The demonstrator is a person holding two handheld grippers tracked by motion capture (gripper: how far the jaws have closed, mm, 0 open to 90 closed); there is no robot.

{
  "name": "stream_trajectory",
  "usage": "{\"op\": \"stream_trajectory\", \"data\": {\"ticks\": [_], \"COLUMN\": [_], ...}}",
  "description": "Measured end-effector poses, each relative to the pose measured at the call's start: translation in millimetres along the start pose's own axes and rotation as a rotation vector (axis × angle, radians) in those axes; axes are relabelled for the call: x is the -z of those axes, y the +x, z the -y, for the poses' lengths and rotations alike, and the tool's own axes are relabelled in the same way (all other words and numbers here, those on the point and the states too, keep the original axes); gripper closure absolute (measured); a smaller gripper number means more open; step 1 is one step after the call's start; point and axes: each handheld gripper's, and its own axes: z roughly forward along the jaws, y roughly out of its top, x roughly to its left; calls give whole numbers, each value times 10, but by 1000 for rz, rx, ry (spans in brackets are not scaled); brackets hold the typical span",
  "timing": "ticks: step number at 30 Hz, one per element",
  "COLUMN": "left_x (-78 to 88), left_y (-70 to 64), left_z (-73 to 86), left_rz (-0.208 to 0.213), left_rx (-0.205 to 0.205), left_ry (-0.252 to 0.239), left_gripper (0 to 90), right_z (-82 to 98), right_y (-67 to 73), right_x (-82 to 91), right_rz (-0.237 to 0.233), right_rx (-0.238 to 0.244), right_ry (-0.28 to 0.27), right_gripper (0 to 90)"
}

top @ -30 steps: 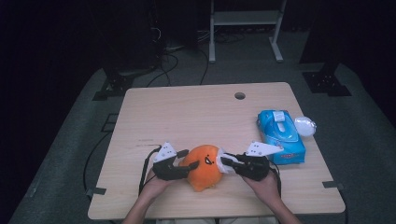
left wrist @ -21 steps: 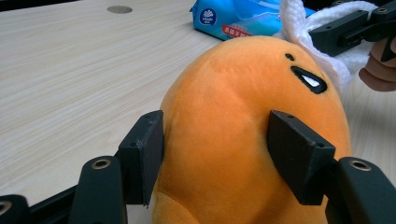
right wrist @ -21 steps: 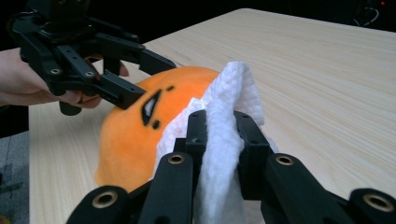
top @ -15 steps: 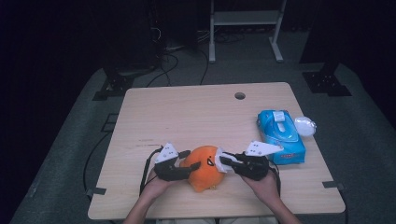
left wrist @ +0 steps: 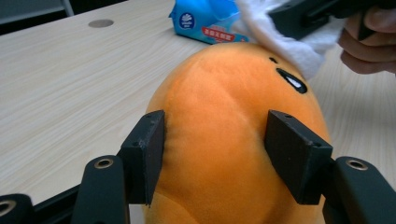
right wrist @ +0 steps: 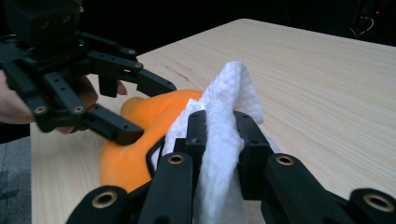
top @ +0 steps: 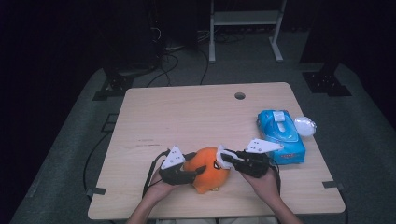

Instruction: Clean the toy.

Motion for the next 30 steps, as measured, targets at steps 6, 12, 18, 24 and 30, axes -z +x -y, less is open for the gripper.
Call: {"op": "stream_trajectory", "data": {"ticks": [6, 12, 18, 24, 30], "left_x": [-26, -40, -11, -93, -71], "left_y": [-73, -177, -127, -23, -202], "left_z": [-15, -43, -91, -27, -134], "left_rz": [13, 45, 79, 77, -47], "left_rx": [-15, -68, -30, 107, -120], "left_ry": [-13, -20, -21, 48, -1], "left_gripper": [388, 388, 274, 154, 412], "right_z": [57, -13, 16, 39, -7], "right_y": [-100, -44, -51, -77, -53], "right_x": [6, 4, -4, 23, 40], "right_rz": [8, 6, -1, -2, -5], "right_rx": [-57, -56, -41, -35, -46], "right_ry": [2, -18, 3, 12, -17], "right_gripper": [769, 769, 770, 770, 770]}}
